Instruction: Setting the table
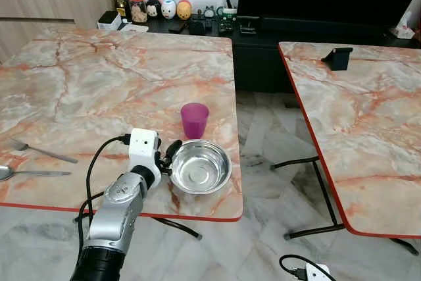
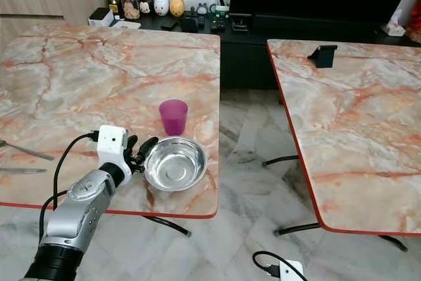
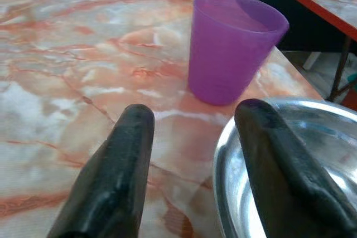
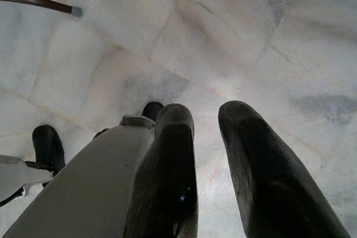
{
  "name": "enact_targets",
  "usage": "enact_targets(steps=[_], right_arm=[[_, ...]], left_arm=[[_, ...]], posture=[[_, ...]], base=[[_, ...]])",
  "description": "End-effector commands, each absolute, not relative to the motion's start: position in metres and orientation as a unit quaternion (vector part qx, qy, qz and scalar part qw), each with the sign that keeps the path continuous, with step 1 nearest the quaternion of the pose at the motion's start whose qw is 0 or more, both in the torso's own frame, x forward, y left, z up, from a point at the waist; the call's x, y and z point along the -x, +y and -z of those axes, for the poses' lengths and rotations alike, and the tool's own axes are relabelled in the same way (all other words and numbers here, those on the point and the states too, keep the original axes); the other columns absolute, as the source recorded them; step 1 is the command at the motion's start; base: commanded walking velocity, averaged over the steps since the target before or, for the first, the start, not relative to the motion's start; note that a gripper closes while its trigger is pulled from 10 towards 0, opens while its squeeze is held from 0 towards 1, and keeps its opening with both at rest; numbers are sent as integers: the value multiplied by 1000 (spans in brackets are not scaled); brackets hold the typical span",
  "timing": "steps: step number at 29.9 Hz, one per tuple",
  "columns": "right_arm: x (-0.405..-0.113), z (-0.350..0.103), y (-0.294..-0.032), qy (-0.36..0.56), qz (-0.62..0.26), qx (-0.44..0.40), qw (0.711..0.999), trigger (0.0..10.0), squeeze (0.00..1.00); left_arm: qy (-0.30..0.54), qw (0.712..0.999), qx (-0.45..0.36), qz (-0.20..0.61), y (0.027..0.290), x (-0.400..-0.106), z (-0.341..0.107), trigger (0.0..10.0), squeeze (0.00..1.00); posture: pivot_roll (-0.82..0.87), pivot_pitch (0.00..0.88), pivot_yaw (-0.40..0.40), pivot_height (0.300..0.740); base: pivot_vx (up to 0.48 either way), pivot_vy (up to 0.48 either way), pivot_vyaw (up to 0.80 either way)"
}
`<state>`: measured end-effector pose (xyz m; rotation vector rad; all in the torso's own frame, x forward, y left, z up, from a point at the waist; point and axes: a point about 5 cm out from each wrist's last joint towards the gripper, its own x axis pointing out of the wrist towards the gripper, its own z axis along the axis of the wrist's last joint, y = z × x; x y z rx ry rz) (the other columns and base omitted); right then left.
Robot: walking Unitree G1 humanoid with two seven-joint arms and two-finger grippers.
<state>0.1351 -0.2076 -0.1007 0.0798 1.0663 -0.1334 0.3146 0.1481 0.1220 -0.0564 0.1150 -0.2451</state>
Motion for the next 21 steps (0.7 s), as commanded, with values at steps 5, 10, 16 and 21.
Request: enact_targets(steps=[5, 10, 16, 21], right_arm=[[-134, 101, -210, 511, 62, -32, 857, 10000, 0], [-134, 101, -209, 513, 56, -27, 856, 10000, 0], [-133, 101, -209, 513, 56, -25, 856, 10000, 0], [-133, 101, -209, 514, 55, -24, 856, 10000, 0]], left_arm=[[60, 991, 26, 118, 153, -317, -128, 10000, 1000], [69, 990, 42, 116, 156, -317, -126, 10000, 827], [65, 987, 53, 135, 156, -316, -126, 10000, 0], [69, 987, 44, 140, 154, -315, -124, 10000, 0]], posture=[[144, 0, -62, 727], [152, 0, -63, 727], [151, 0, -61, 727], [148, 0, -59, 727]], base=[[0, 0, 0], [0, 0, 0], [0, 0, 0], [0, 0, 0]])
